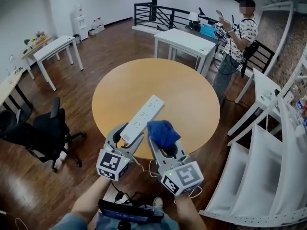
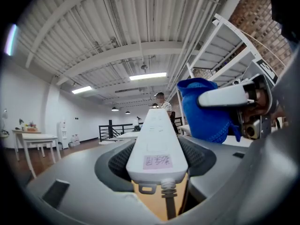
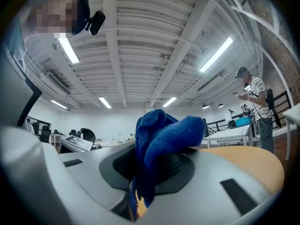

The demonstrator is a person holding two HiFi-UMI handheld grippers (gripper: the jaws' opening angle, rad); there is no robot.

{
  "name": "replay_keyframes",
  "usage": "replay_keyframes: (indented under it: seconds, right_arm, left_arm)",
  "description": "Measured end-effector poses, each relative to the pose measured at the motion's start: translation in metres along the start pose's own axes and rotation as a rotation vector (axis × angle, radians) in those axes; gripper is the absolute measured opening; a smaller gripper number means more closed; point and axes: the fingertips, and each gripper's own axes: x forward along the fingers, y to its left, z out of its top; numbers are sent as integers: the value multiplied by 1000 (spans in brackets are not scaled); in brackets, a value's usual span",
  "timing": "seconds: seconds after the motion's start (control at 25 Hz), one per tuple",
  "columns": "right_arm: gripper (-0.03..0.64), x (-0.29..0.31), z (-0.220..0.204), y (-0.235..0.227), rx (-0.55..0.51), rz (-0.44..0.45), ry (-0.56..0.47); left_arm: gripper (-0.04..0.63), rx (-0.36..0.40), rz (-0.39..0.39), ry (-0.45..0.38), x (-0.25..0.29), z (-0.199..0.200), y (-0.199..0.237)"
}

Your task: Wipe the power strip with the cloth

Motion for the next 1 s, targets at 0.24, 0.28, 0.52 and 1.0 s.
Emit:
replay_keyframes:
  seconds: [0.24, 0.28, 0.52, 1.0]
  right_arm:
    - [71, 18, 48, 44, 39, 168, -84]
    - [71, 23, 54, 55, 46, 212, -88]
    - [71, 46, 40, 92, 40, 337, -26]
    - [71, 54, 53, 72, 34, 308, -62]
  left_arm:
    - [282, 85, -5, -32, -7, 12, -3]
    - [282, 83, -2, -27, -8, 15, -5]
    - [282, 174, 0, -29, -13, 23, -14]
    - [282, 202, 8, -39, -29, 28, -18]
